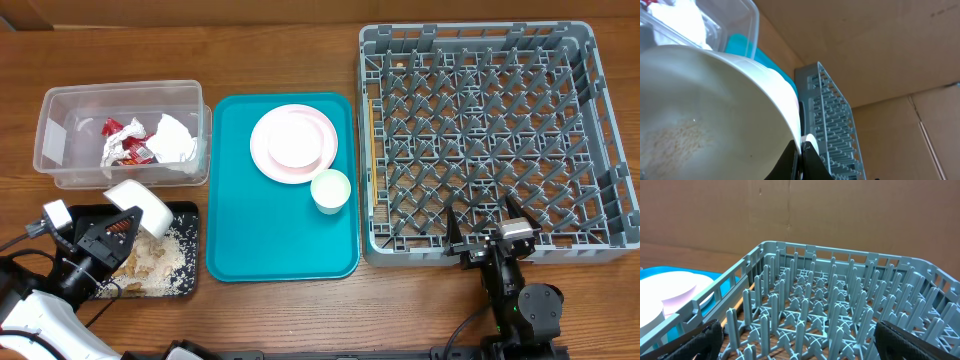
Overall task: Sort waste into correct bins and load items into the dishwasher
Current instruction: 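Tilt the white bowl further over the black tray to empty it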
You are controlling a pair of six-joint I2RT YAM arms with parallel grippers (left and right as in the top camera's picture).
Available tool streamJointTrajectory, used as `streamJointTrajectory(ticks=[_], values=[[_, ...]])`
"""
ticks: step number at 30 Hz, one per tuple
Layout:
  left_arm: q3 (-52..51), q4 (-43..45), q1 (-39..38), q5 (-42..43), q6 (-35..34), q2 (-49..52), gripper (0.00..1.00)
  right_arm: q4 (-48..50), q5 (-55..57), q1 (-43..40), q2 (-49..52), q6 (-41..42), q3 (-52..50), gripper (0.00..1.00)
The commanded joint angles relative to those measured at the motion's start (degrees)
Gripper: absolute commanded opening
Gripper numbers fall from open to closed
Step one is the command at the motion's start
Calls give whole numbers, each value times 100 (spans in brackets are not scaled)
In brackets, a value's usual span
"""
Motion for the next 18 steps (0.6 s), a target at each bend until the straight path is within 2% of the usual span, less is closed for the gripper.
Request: streamJointTrajectory(ticks=[1,2,4,6,9,11,13,15,16,18], values=[[9,83,39,26,42,0,4,33,31,-37,-61,-20,-59,100],[9,-50,39,63,-68,-2,4,33,31,-37,-61,-20,-59,100],[9,-210,33,463,334,-2,4,33,31,-37,-61,-20,-59,100],[9,-15,42,278,468,0,4,33,31,-37,-61,-17,-59,100],[9,166,63,-96,-308,55,4,33,31,-37,-61,-20,-59,100],[9,-37,66,326,142,61,4,33,31,-37,-61,-20,-59,100],[9,146,76,238,343,68,4,33,31,-37,-61,-17,-59,100],[9,245,94,-98,-393,114,4,33,31,-37,-61,-20,-59,100],[9,70,107,-55,-437,129,4,33,31,-37,-61,-17,-59,100],[9,-59,105,310,66,127,4,33,31,-37,-61,-20,-59,100]])
